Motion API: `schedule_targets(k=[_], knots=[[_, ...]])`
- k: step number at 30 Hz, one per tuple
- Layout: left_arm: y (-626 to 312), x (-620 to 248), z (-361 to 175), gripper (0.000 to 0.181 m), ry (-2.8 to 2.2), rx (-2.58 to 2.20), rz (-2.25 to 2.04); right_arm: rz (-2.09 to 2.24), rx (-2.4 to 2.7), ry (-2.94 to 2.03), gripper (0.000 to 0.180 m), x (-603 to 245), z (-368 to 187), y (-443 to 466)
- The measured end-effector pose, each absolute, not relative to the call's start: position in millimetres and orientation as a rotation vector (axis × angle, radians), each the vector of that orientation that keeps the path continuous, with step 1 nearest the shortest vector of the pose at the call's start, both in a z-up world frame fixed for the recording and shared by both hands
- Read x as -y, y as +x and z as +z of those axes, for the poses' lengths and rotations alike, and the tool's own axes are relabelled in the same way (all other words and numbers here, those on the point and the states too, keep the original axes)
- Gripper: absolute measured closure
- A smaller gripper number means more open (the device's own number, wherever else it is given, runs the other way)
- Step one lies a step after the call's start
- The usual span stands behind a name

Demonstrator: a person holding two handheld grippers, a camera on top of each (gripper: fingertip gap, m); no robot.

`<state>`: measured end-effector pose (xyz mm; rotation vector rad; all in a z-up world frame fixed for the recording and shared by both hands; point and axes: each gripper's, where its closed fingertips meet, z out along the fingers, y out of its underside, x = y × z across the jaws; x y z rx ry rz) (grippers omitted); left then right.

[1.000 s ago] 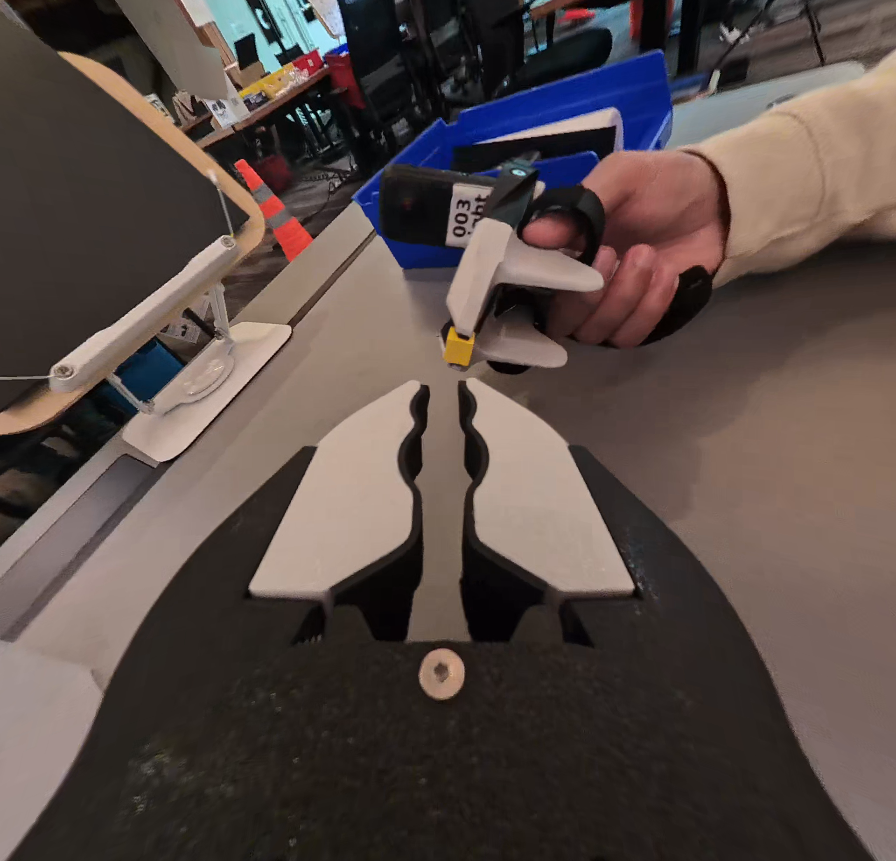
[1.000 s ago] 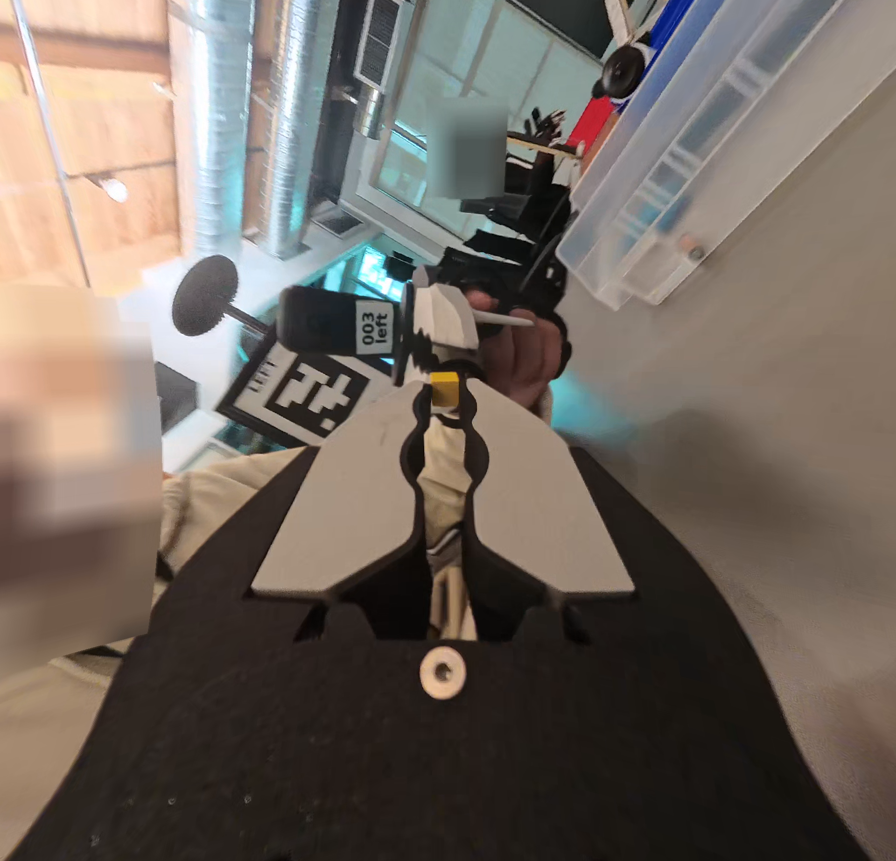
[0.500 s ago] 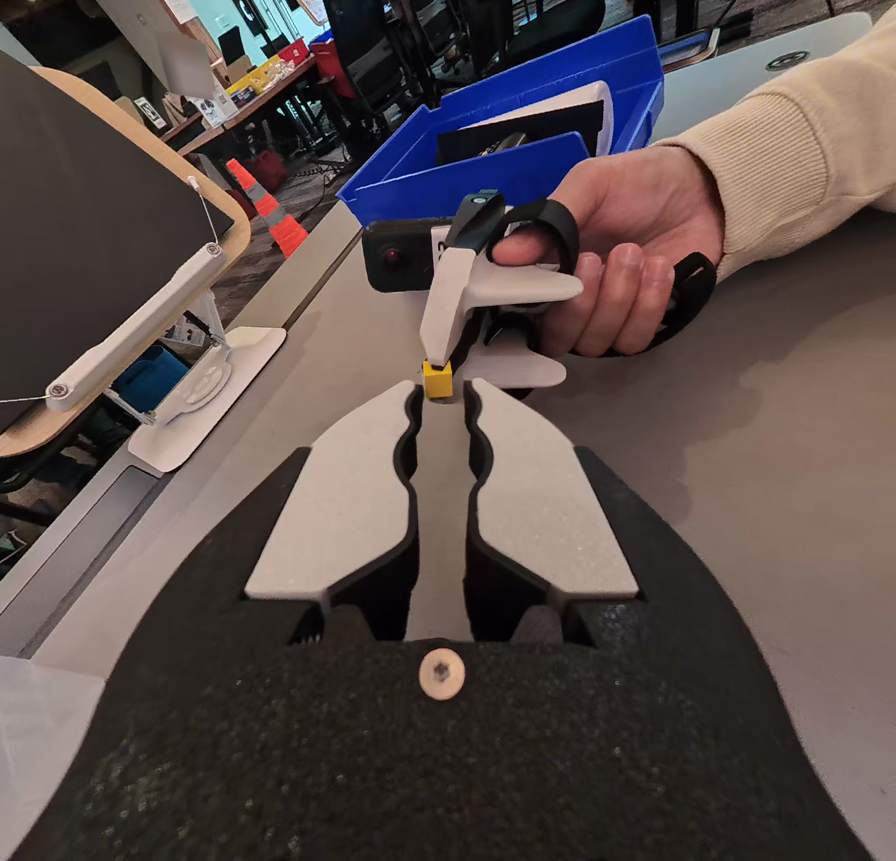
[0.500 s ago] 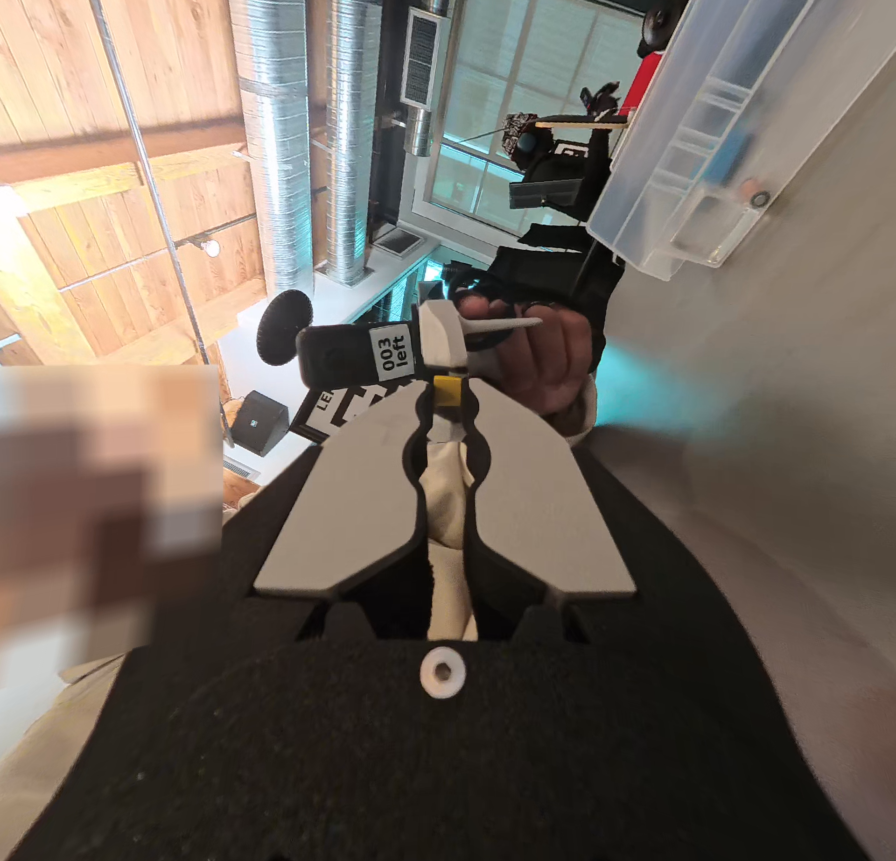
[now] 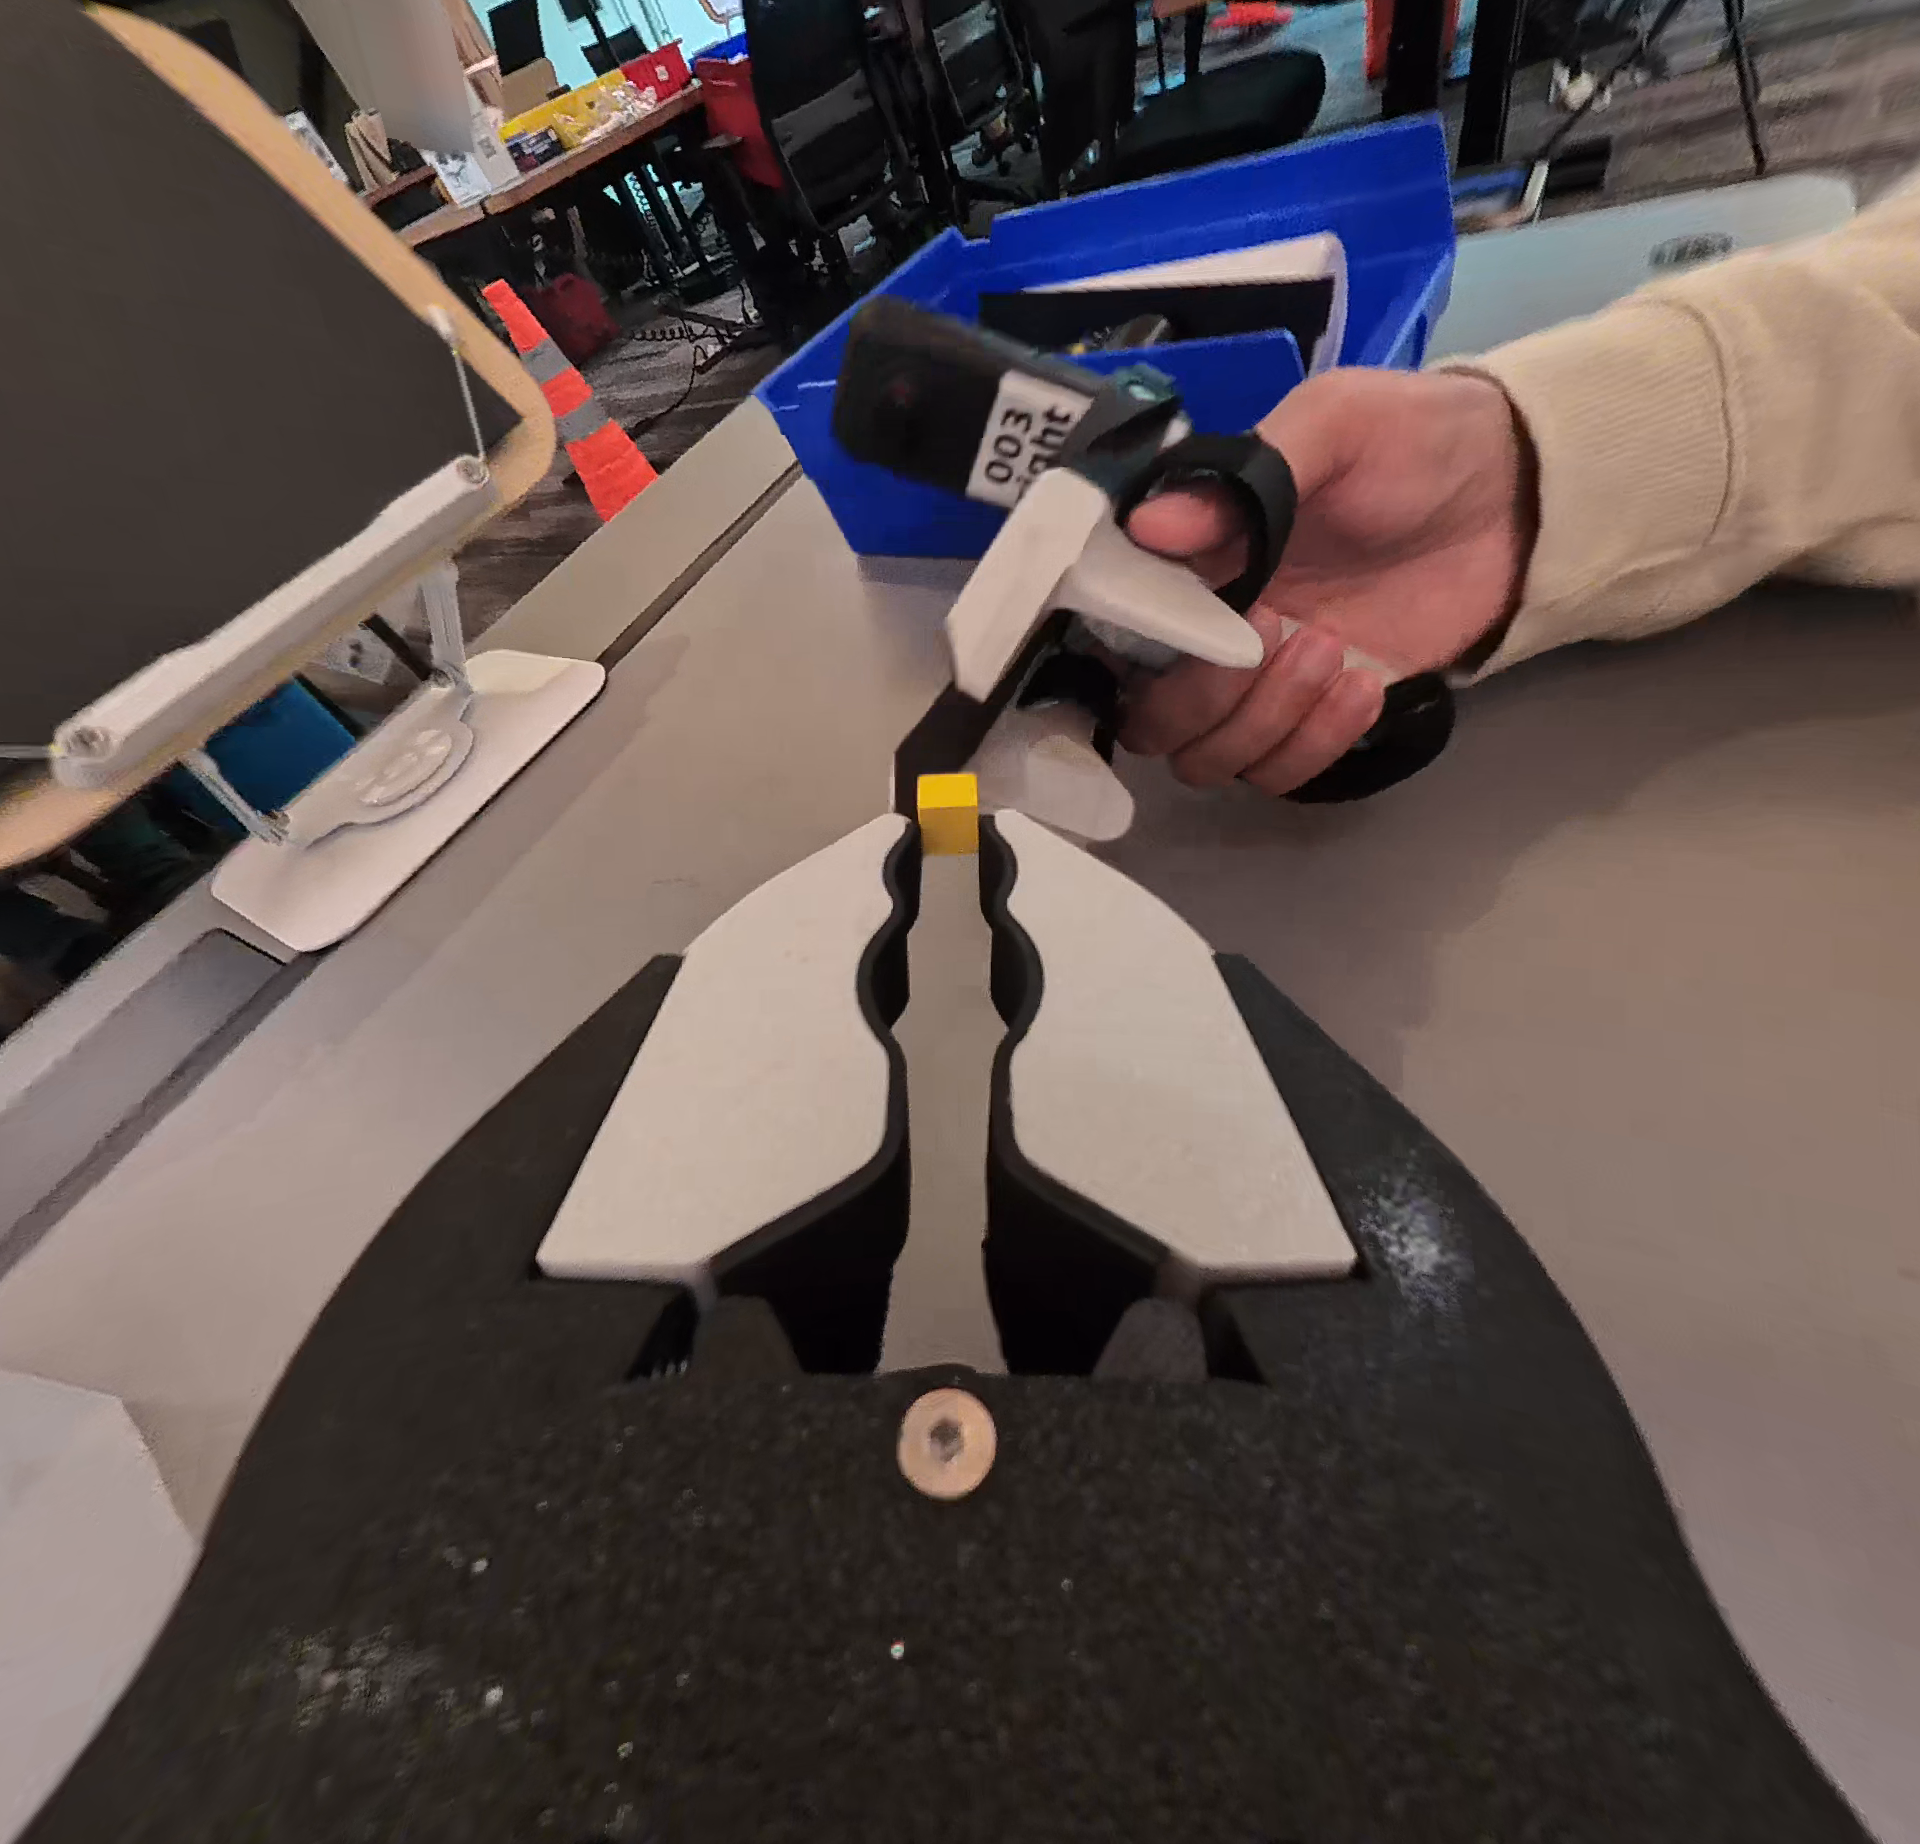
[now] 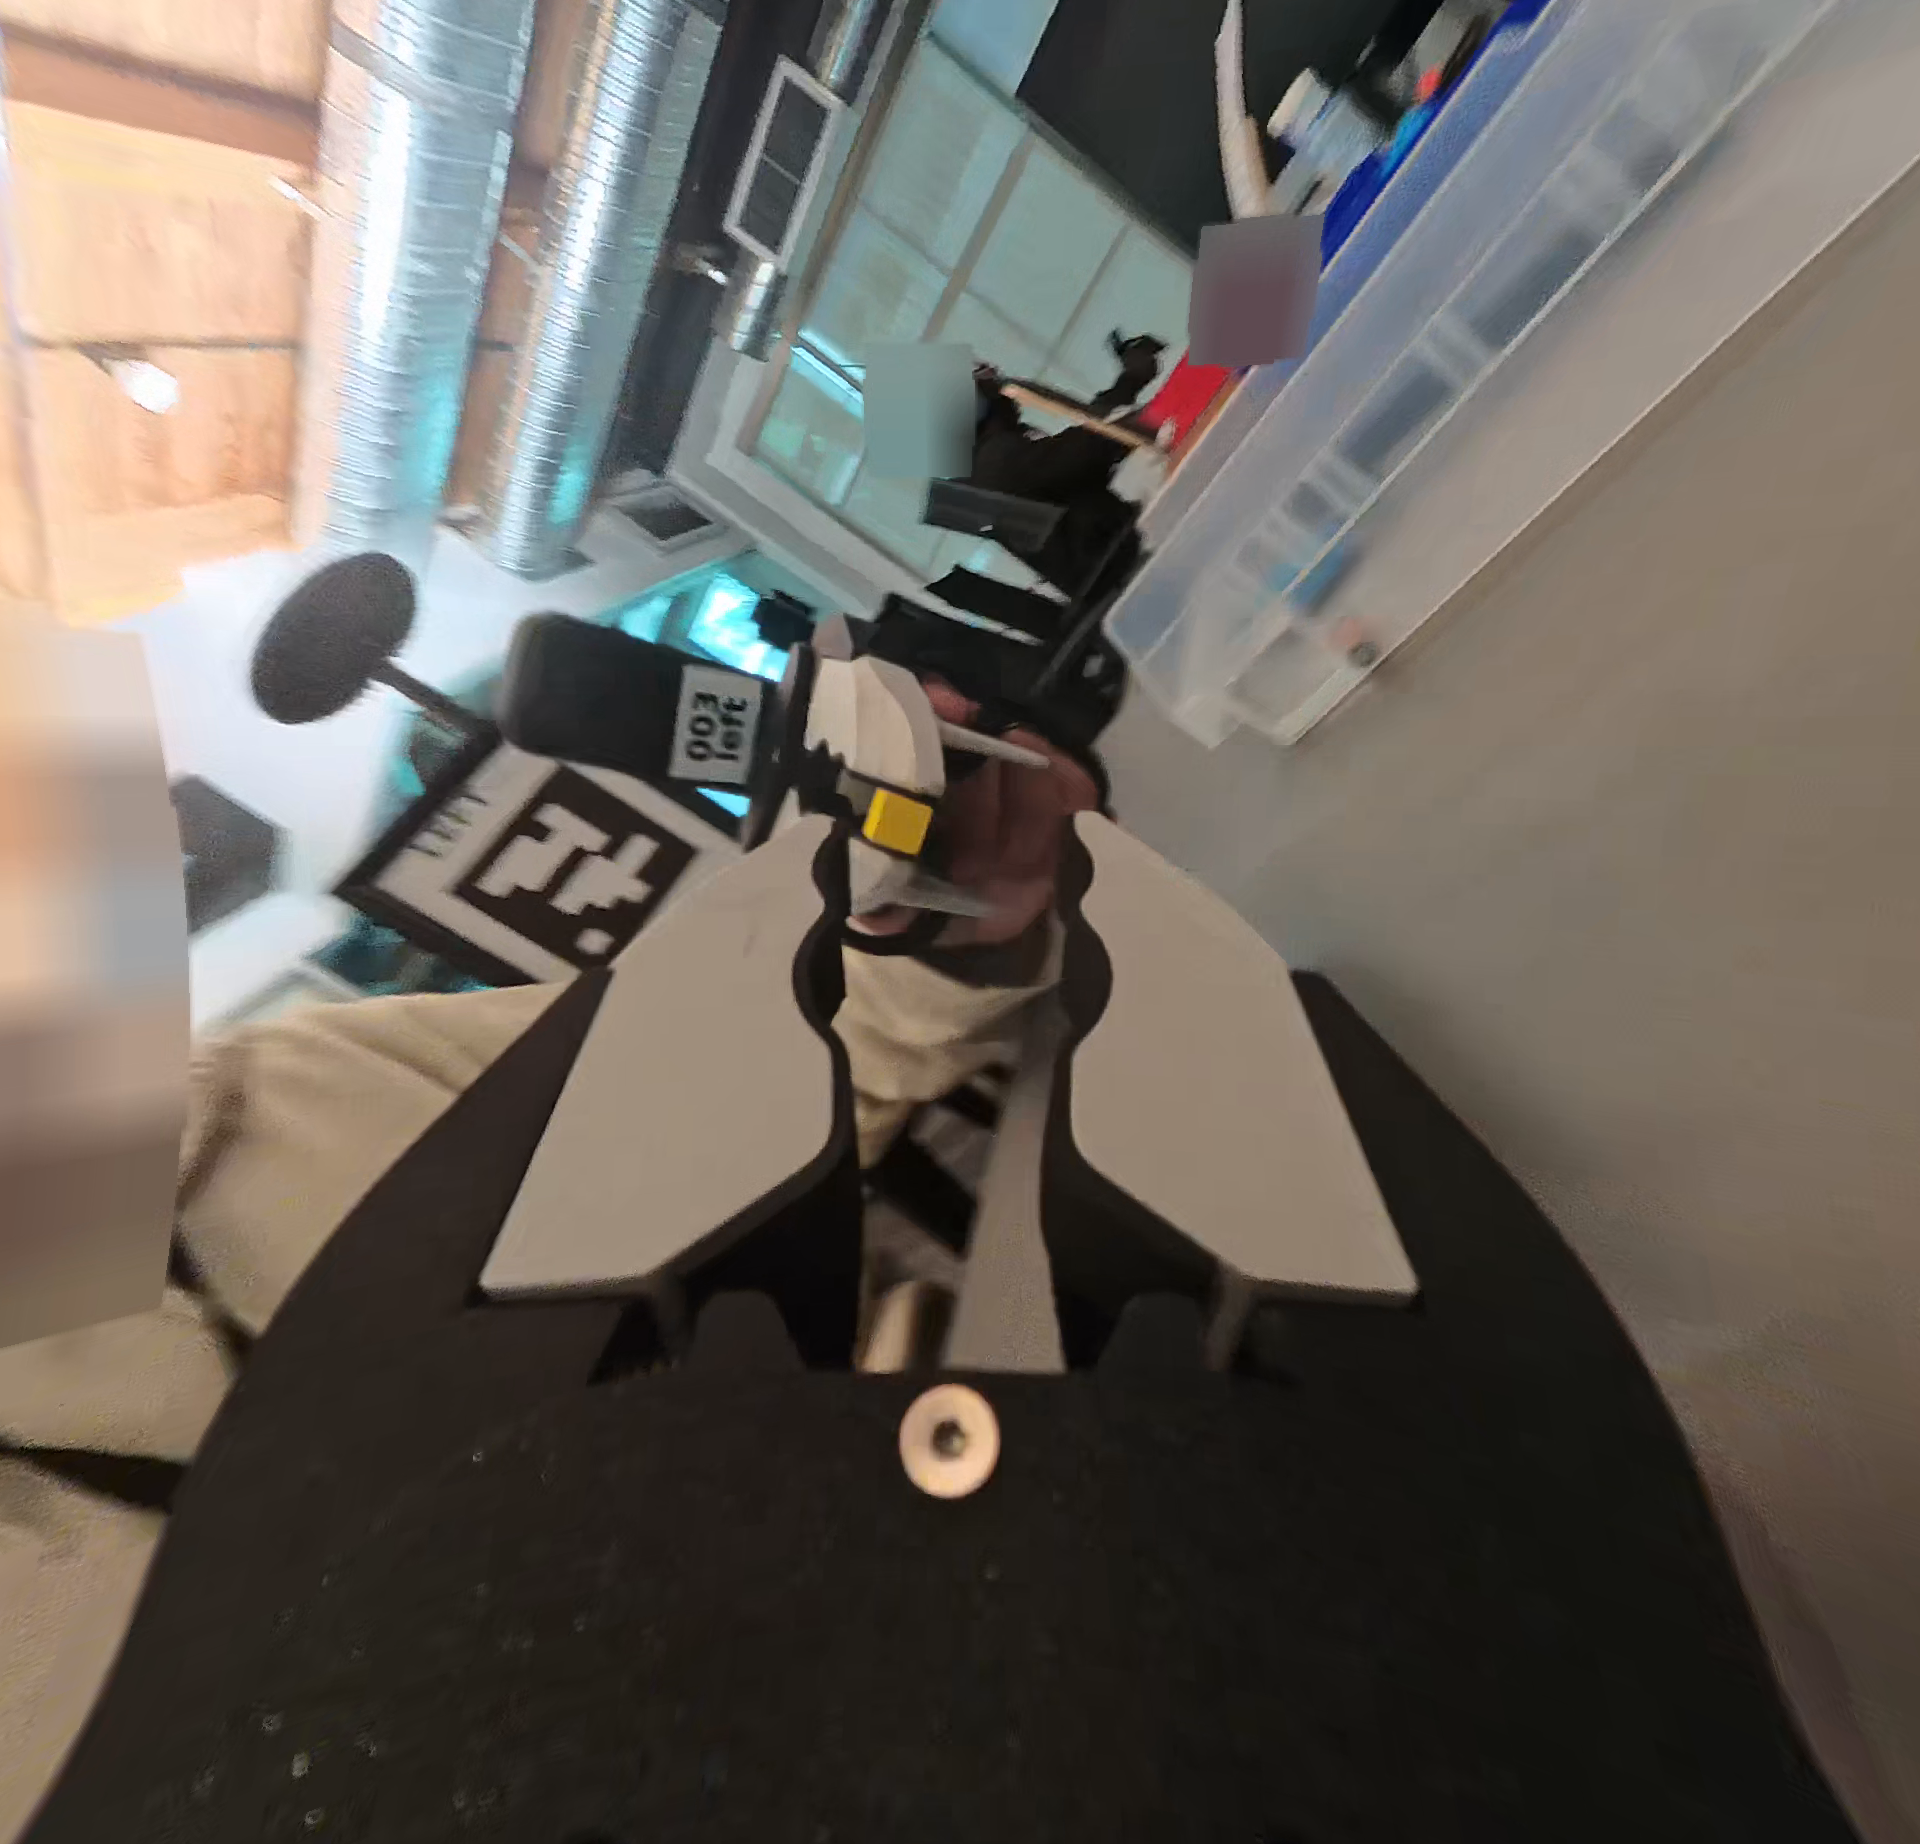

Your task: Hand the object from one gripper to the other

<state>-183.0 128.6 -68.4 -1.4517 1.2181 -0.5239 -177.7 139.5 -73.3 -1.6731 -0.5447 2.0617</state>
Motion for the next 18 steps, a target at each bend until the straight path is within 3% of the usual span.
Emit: schedule_targets(k=[9, 18], knots=[[-182, -127, -57, 0.171, -1.752, -0.76, -1.56, 0.968, 1.142, -1.27, 0.136, -143, -74, -166], [-169, -106, -58, 0.171, -1.794, -0.683, -1.963, 0.781, 1.341, -1.017, 0.149, -107, -65, -181]])
